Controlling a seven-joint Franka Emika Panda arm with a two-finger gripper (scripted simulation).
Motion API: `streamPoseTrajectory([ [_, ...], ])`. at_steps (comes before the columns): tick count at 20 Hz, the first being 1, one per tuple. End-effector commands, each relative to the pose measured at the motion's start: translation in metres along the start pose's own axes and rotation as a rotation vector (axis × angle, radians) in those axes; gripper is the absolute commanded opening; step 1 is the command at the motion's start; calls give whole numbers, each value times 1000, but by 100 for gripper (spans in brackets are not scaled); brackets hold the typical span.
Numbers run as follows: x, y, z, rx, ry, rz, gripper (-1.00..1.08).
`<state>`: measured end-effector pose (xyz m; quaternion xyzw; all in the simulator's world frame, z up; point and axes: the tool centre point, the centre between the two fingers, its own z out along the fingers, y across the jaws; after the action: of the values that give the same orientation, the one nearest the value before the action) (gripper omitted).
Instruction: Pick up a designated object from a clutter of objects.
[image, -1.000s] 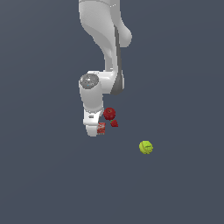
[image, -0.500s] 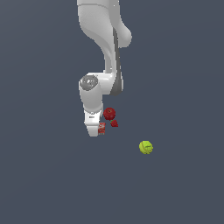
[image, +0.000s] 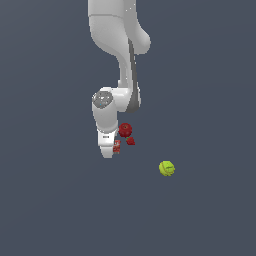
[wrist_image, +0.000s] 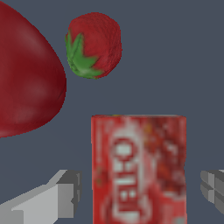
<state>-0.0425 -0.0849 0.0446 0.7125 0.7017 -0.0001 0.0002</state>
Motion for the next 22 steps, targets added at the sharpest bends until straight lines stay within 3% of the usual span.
streamPoseTrajectory([
  [1, 0, -1, 12, 1, 0, -1, 100],
  [9, 0, -1, 30, 1, 0, -3, 100],
  [10, 0, -1, 30, 1, 0, -3, -100],
  [22, 0, 0, 28, -1, -1, -3, -100],
])
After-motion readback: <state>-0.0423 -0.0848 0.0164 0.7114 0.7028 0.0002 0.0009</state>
